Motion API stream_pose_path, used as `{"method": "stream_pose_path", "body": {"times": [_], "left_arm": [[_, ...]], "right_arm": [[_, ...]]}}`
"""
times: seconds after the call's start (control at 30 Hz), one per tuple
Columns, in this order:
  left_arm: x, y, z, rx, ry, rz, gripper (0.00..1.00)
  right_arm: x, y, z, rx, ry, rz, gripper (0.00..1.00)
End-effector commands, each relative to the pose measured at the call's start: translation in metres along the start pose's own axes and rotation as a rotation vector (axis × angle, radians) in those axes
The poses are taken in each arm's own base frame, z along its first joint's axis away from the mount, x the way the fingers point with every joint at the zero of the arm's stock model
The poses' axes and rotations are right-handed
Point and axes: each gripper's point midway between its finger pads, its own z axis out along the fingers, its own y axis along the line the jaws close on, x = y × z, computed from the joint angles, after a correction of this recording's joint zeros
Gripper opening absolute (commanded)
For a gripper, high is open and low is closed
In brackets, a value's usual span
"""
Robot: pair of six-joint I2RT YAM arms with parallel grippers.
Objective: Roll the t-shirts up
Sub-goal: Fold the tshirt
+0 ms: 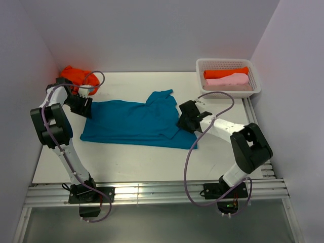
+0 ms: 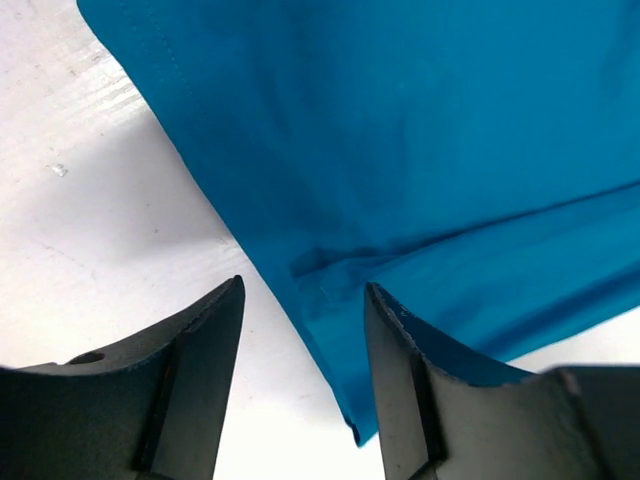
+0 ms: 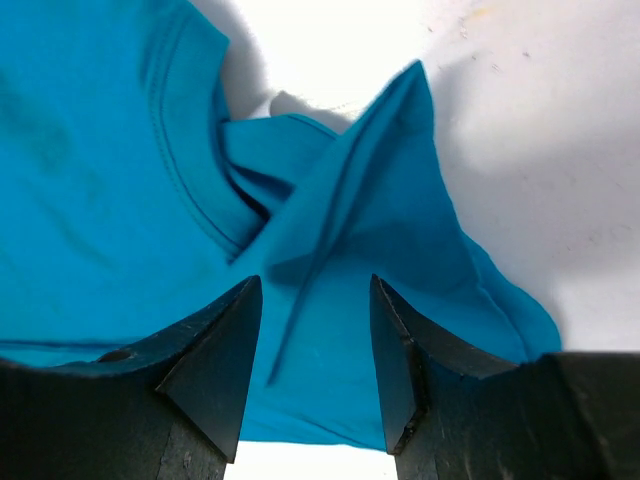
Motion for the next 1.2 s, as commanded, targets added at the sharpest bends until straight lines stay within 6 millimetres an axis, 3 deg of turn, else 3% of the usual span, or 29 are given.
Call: {"method": "stream_pose_path", "body": {"times": [0.0, 0.4, 0.5, 0.57, 0.93, 1.17], "left_arm": [[0.004, 0.003, 0.012, -0.006, 0.025, -0.018, 0.56], [0.009, -0.003, 0.022, 0.024, 0.045, -0.022, 0.46], [0.011, -0.004, 0.024, 0.035, 0.050, -0.026, 0.39], [0.011, -0.005, 0.024, 0.039, 0.051, -0.028, 0.29], [0.008, -0.007, 0.021, 0.050, 0.040, -0.019, 0.05], [0.007, -0.011, 0.016, 0.055, 0.032, -0.004, 0.00]], "right_arm": [[-0.019, 0.022, 0.001, -0.051, -0.044, 0.001, 0.54], [-0.018, 0.018, 0.006, -0.032, -0.037, -0.001, 0.54], [-0.019, 0.020, 0.006, -0.035, -0.037, 0.003, 0.54], [-0.018, 0.021, 0.006, -0.040, -0.036, 0.003, 0.54], [-0.023, 0.030, 0.013, -0.044, -0.038, 0.006, 0.31], [-0.032, 0.031, 0.003, -0.051, -0.070, 0.019, 0.10]]}}
